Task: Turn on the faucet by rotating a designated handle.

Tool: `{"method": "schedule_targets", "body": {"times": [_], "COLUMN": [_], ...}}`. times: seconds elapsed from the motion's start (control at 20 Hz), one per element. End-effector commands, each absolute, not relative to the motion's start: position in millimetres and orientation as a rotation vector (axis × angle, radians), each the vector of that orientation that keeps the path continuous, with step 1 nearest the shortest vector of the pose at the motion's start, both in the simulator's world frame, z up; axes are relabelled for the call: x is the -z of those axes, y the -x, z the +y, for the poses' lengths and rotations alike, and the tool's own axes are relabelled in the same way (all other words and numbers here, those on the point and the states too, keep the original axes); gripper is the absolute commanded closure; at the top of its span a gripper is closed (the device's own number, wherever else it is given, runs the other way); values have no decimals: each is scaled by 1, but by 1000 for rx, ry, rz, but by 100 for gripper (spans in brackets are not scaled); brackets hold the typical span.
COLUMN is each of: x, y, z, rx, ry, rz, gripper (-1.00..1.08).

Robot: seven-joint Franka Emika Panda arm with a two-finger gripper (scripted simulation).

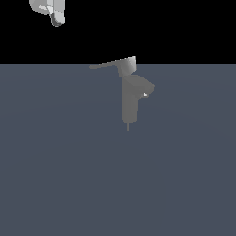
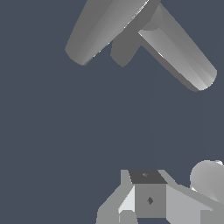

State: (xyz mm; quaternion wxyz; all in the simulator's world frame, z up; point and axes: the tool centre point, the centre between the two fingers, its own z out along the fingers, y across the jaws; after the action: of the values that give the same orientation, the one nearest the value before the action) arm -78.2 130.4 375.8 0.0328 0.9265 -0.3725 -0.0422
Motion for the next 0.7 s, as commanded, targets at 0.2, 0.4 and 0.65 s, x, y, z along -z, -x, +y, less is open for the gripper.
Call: {"method": "schedule_targets", "body": {"times": [0.2, 0.4, 0.65], "x": [-355, -341, -322], "y": [41, 17, -15], "z": [134, 133, 128], "rx": [144, 153, 164], "ry": [-2751, -2679, -2572], "rz": [-1334, -1452, -1605], "gripper": [108, 108, 108]}}
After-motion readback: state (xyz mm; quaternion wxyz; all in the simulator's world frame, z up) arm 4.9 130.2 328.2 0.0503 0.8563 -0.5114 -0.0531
